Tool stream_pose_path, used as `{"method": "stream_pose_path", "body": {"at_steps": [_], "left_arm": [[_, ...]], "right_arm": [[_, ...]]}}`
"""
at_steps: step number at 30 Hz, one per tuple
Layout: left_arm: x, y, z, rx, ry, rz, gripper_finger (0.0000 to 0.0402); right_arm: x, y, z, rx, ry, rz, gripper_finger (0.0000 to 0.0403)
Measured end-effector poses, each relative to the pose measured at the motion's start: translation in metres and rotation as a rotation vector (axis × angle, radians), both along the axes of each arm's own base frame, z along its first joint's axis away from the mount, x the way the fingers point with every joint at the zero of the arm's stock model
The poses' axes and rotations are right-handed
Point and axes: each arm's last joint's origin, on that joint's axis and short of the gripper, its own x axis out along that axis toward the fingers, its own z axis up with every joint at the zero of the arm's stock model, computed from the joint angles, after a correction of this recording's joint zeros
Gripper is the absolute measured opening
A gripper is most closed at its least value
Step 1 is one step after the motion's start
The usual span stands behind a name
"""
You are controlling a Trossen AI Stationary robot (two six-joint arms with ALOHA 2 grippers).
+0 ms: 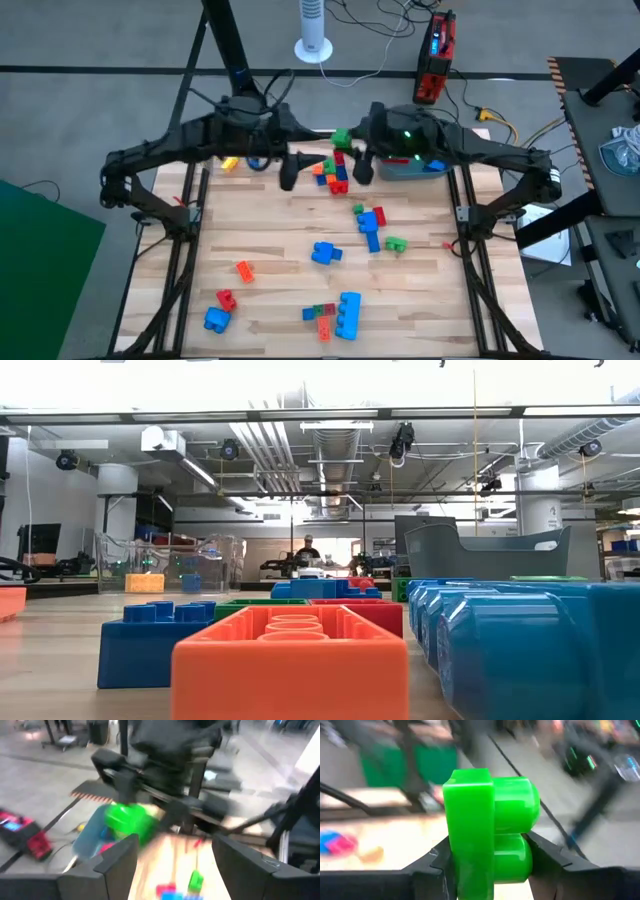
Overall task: Sort blocks by size
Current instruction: Put the big green game piece into the blue bin
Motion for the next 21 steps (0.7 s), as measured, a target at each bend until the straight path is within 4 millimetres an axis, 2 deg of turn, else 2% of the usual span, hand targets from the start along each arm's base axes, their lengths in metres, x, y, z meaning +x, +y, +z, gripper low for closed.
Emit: {"method": "stream_pose_path", "body": {"at_steps": [3,5,8,11,15,18,21], "left_arm": [[-0.017,0.002,0.007,0.021,0.128,0.112,0.0242],[-0.028,0.004,0.011,0.023,0.206,0.237,0.0242],[-0.046,0.005,0.017,-0.013,0.276,0.392,0.0242],[-0.062,0.004,0.021,-0.062,0.328,0.467,0.0242],[-0.066,0.002,0.019,-0.088,0.363,0.488,0.0242],[-0.065,0.001,0.016,-0.099,0.377,0.491,0.0242],[-0.062,0.001,0.008,-0.117,0.414,0.502,0.0242]], "right_arm": [[-0.009,-0.032,-0.023,0.029,0.192,-0.278,0.0161],[-0.021,-0.064,-0.047,0.079,0.37,-0.516,0.0161],[-0.043,-0.114,-0.09,0.327,0.611,-0.741,0.0161],[-0.061,-0.149,-0.13,0.558,0.791,-0.837,0.0161],[-0.064,-0.175,-0.167,0.636,0.899,-0.867,0.0161],[-0.062,-0.183,-0.178,0.643,0.913,-0.872,0.0164],[-0.059,-0.185,-0.186,0.649,0.934,-0.87,0.0207]]}}
